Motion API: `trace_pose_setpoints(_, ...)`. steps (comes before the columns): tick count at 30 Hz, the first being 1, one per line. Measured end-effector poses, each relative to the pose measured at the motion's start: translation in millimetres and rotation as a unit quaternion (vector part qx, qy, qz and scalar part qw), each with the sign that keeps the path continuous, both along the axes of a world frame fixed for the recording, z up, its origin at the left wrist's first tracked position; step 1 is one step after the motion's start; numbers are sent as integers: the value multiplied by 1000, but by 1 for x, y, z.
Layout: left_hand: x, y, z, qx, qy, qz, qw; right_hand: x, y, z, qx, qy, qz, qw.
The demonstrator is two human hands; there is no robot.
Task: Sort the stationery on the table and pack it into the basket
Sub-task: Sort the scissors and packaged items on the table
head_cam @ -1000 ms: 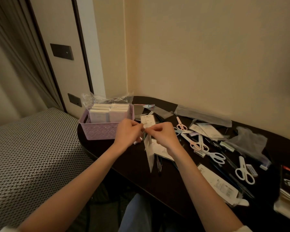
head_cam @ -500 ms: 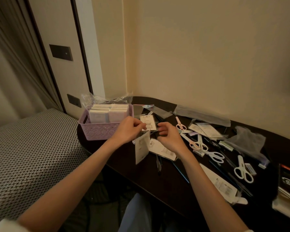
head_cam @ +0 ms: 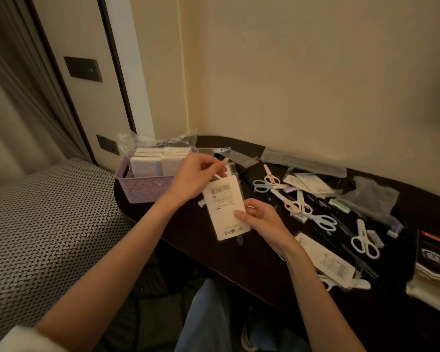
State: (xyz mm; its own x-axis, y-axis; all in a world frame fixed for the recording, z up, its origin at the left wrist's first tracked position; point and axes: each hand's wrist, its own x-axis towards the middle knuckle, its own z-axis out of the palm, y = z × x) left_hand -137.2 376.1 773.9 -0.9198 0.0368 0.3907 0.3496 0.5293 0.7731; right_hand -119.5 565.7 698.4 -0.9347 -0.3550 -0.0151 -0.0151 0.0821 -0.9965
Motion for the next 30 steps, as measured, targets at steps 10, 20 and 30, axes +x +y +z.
trace_pose_setpoints(10, -1, 29, -40, 29, -1, 33, 999, 35, 21, -6, -16, -51, -113, 992)
trace_pose_setpoints(20, 21, 53, -71, -5, 66, 62, 996, 48, 23, -9, -21, -82, -193, 978)
trace_pose_setpoints(30, 28, 59, -86, -102, 186, 48, 976, 56, 16, -9, -73, -71, -215, 971)
